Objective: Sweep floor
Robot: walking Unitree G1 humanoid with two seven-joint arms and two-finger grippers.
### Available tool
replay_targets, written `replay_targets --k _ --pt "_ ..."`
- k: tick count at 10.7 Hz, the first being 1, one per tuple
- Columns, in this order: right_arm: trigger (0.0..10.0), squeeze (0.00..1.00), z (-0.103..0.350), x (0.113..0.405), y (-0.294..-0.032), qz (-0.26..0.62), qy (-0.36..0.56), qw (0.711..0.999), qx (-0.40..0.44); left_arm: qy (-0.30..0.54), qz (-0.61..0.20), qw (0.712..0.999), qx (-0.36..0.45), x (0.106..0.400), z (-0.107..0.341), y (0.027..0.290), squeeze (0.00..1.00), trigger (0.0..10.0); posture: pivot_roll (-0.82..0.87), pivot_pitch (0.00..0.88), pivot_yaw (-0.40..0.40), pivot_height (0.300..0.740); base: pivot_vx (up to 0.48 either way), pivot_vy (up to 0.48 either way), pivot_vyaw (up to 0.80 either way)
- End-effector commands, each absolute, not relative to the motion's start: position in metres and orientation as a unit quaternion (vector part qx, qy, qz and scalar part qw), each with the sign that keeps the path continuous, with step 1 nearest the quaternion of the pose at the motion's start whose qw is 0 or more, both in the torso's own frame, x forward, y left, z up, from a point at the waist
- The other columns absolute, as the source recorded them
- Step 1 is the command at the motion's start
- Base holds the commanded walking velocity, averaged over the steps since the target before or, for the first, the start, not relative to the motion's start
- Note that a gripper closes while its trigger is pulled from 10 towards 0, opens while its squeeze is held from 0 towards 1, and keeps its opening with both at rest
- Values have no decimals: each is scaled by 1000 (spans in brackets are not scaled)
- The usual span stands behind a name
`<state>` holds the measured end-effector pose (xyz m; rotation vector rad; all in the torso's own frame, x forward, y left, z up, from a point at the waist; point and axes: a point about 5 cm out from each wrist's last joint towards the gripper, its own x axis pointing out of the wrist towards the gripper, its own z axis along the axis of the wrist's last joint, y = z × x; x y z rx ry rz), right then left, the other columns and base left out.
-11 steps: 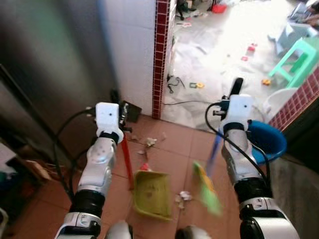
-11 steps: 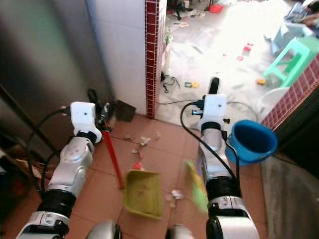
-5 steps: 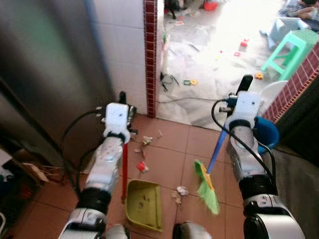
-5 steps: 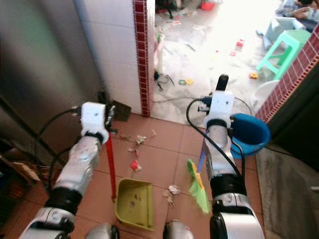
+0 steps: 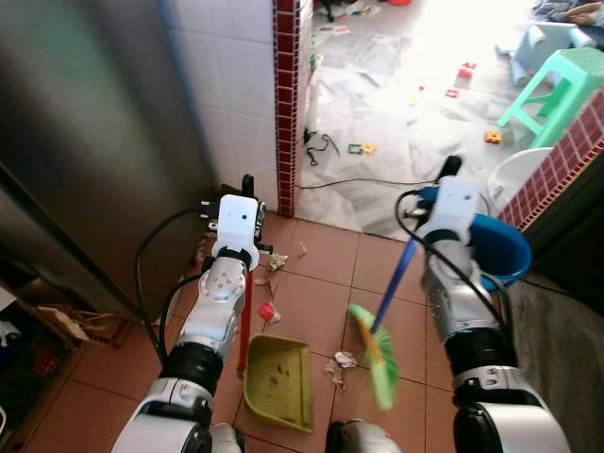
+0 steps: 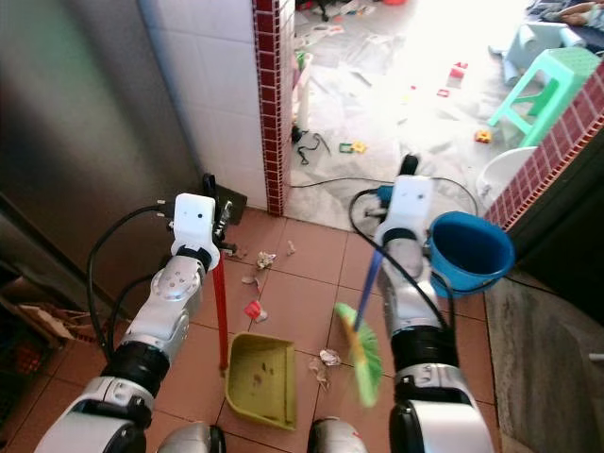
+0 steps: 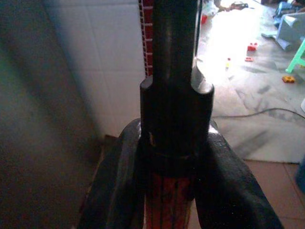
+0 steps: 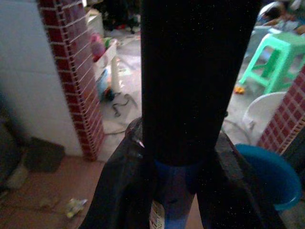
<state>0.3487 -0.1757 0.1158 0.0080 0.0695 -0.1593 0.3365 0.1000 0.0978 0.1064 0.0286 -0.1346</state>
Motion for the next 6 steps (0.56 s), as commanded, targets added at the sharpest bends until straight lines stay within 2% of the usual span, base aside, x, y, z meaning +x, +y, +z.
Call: replay_targets --k 1,6 --pt "10000 0 113 349 -180 -80 51 995 10 -43 -85 993 69 349 124 94 0 10000 -111 65 8 740 0 0 0" --pt "10000 0 114 348 -185 -88 54 995 6 43 -87 995 28 371 127 87 0 10000 -111 53 25 740 0 0 0"
